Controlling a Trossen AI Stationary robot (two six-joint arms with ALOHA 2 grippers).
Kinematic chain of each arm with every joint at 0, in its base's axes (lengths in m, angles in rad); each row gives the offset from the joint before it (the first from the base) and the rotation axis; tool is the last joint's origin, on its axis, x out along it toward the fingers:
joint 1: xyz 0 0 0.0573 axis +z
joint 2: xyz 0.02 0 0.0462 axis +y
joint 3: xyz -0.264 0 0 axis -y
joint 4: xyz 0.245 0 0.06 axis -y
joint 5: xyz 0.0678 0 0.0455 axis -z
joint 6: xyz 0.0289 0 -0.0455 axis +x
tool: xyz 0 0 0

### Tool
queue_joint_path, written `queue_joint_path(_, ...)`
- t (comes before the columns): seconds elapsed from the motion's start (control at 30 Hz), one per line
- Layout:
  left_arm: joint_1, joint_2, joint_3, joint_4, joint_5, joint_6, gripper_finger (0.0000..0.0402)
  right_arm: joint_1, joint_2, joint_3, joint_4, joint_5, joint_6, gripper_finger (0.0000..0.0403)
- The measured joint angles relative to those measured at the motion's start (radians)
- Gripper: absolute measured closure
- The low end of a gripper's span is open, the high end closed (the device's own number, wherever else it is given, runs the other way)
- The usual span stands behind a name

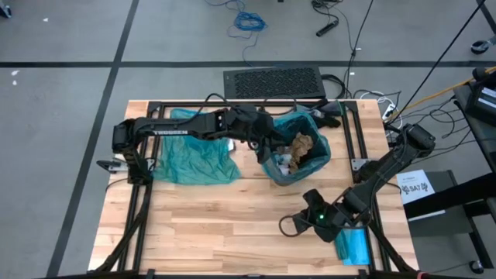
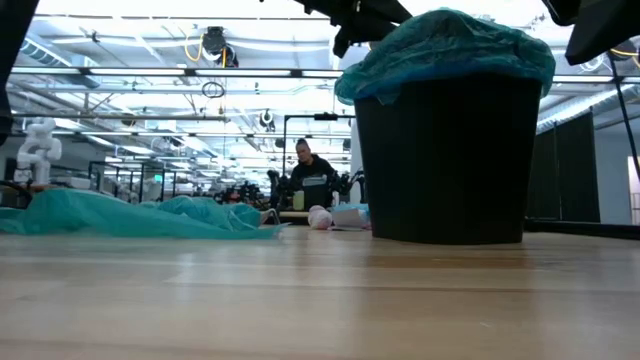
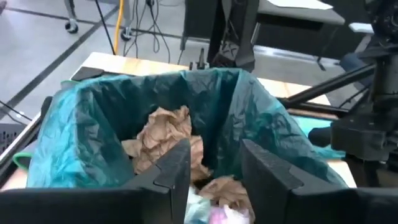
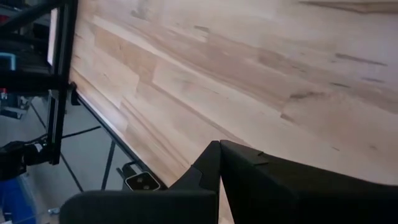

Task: Place trash/remove bag and relplace
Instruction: Put the blue trash bag into the trash bin, then put the pink trash bag into the trash bin

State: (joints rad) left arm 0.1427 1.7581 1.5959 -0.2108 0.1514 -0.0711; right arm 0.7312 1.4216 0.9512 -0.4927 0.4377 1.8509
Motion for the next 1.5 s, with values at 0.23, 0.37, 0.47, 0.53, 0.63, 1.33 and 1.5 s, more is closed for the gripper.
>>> queue_joint_path(0.23, 0.039, -0.036, 0.052, -0.154, -0.042, 0.070, 0.0261, -0.001, 0.000, 0.000, -0.033, 0.011, -0.002, 0.0403)
queue_joint_path(0.37, 0.093, -0.085, 0.083, -0.284, -0.198, 0.106, 0.0260, -0.001, 0.000, 0.000, -0.056, 0.011, -0.003, 0.0403)
queue_joint_path(0.47, 0.170, -0.110, 0.083, -0.310, -0.167, 0.096, 0.0260, -0.004, 0.000, 0.000, -0.065, 0.012, -0.003, 0.0403)
queue_joint_path(0.53, 0.233, -0.111, 0.084, -0.322, -0.106, 0.052, 0.0260, -0.005, 0.000, 0.000, -0.065, 0.012, -0.003, 0.0403)
queue_joint_path(0.63, 0.328, -0.099, 0.082, -0.371, -0.007, 0.024, 0.0260, -0.011, 0.000, 0.000, -0.063, 0.013, 0.004, 0.0403)
queue_joint_path(1.33, 0.551, 0.197, 0.082, -0.604, 0.214, 0.327, 0.0260, -0.069, 0.000, 0.000, -0.082, 0.038, 0.146, 0.0403)
queue_joint_path(1.5, 0.535, 0.275, 0.082, -0.611, 0.198, 0.348, 0.0260, -0.102, 0.000, 0.000, -0.081, 0.037, 0.146, 0.0403)
